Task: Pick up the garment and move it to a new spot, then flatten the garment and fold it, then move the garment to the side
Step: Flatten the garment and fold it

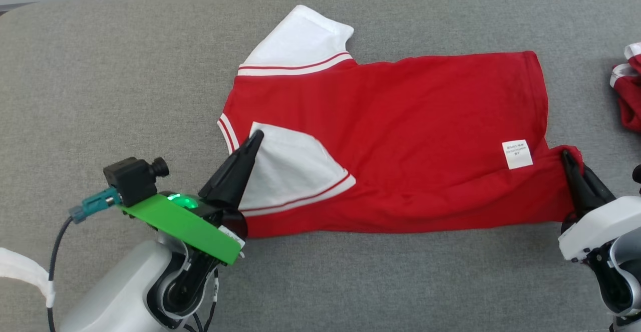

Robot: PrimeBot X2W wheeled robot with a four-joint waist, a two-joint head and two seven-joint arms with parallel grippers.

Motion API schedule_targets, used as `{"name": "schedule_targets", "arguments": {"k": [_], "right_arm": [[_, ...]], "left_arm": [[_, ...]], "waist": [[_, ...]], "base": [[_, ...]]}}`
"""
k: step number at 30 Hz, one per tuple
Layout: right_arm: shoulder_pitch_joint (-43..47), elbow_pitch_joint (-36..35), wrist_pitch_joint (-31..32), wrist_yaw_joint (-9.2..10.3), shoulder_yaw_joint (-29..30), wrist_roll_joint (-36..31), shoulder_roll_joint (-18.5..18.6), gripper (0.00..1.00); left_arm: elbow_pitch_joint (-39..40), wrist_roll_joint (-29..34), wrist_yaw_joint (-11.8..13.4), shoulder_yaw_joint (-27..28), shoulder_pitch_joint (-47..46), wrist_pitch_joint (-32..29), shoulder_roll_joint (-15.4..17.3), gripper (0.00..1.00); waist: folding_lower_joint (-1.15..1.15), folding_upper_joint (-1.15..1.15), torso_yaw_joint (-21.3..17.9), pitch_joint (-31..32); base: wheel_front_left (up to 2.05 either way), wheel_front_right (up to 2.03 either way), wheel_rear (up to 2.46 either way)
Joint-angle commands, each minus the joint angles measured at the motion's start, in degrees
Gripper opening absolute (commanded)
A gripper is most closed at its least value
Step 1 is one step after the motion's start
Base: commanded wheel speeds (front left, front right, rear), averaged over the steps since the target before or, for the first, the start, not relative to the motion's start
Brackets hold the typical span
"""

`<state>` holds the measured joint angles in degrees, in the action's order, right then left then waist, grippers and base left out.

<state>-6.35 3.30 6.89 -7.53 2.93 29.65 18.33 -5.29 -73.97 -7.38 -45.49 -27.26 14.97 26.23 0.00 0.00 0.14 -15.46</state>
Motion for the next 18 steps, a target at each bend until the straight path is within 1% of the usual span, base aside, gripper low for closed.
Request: {"name": "schedule_targets", "arguments": {"k": [1,4,7,13,18], "right_arm": [[1.4,-0.8,-0.6,0.1,-1.0,1.3,0.4,0.0],[2.7,-2.0,-1.6,0.1,-1.2,3.5,1.3,0.0],[3.6,-2.1,-2.1,0.08,-0.5,3.1,1.1,0.0],[0.3,-0.1,-2.1,0.08,-1.2,1.7,1.1,0.0],[-2.2,3.4,-2.6,0.08,-0.5,-0.1,-0.1,0.0]], "left_arm": [[1.5,0.8,-0.2,1.4,1.0,0.2,0.2,0.0],[4.5,1.5,-0.2,4.1,3.0,0.2,0.5,0.0],[5.0,2.4,-0.2,3.7,3.8,0.2,1.0,0.0],[2.3,2.6,-0.2,2.8,1.8,0.2,-0.5,0.0],[-1.2,3.2,-0.2,2.5,-0.5,0.2,-2.1,0.0]], "waist": [[0.0,0.0,0.1,-0.2],[0.0,0.0,0.3,-0.4],[0.0,0.0,0.2,-0.6],[0.0,0.0,-0.2,-1.3],[0.0,0.0,-0.1,-1.7]], "base": [[0.0,0.0,0.0],[0.0,0.0,0.0],[0.0,0.0,0.0],[0.0,0.0,0.0],[0.0,0.0,0.0]]}}
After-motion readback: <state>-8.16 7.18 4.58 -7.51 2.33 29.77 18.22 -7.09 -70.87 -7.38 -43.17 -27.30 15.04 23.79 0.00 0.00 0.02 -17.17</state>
